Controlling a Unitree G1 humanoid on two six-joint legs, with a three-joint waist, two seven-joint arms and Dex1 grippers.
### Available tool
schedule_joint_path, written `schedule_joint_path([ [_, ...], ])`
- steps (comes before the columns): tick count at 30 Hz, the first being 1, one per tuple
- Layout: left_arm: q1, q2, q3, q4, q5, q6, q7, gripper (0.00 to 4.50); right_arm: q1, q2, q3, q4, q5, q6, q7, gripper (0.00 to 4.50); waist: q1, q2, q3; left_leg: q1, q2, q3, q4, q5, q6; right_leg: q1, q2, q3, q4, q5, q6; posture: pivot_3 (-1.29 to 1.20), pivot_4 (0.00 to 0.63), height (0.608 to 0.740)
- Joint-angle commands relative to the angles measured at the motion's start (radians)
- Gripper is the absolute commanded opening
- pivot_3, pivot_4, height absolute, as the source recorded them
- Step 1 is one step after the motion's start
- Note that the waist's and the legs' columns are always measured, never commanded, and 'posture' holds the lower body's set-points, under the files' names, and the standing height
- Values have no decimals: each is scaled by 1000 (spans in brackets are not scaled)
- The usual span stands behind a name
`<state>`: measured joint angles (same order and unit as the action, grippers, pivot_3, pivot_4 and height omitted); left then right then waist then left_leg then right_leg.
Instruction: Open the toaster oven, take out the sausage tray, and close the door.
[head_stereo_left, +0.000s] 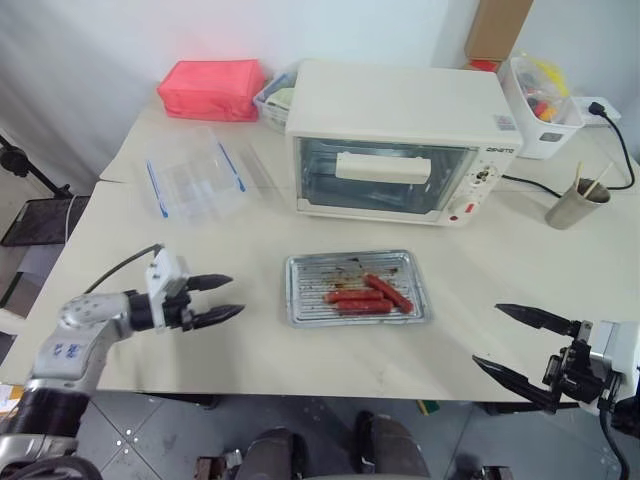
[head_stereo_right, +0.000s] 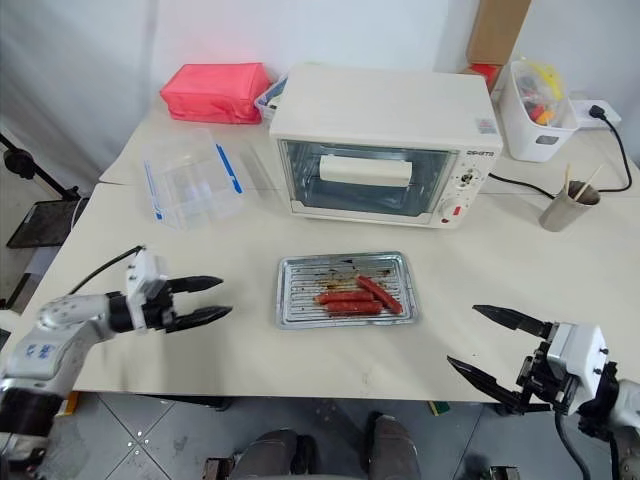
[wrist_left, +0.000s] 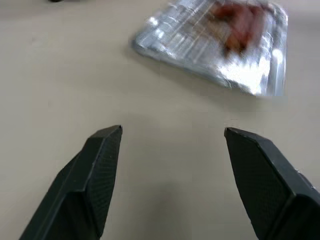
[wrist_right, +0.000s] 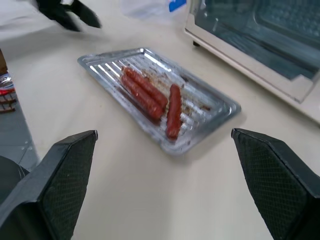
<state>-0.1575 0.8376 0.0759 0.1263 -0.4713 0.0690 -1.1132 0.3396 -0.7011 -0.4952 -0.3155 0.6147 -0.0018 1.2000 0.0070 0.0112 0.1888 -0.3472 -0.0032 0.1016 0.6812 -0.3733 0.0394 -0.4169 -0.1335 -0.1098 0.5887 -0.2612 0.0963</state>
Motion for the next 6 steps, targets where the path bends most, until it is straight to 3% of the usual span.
schedule_joint_path([
  [1,25,3,79,-9,33,-168,-42,3455,-36,-28,9,38,9,-18,45,4500,11,0,0,-2,0,0,1,-1,1,-1,0,0,0,0,0,0,150,740],
  [6,53,-8,141,-57,3,-171,-27,3455,-98,-47,28,93,4,-17,79,4500,17,0,0,-7,-1,-1,2,2,8,-4,-1,-3,2,1,2,0,150,740],
])
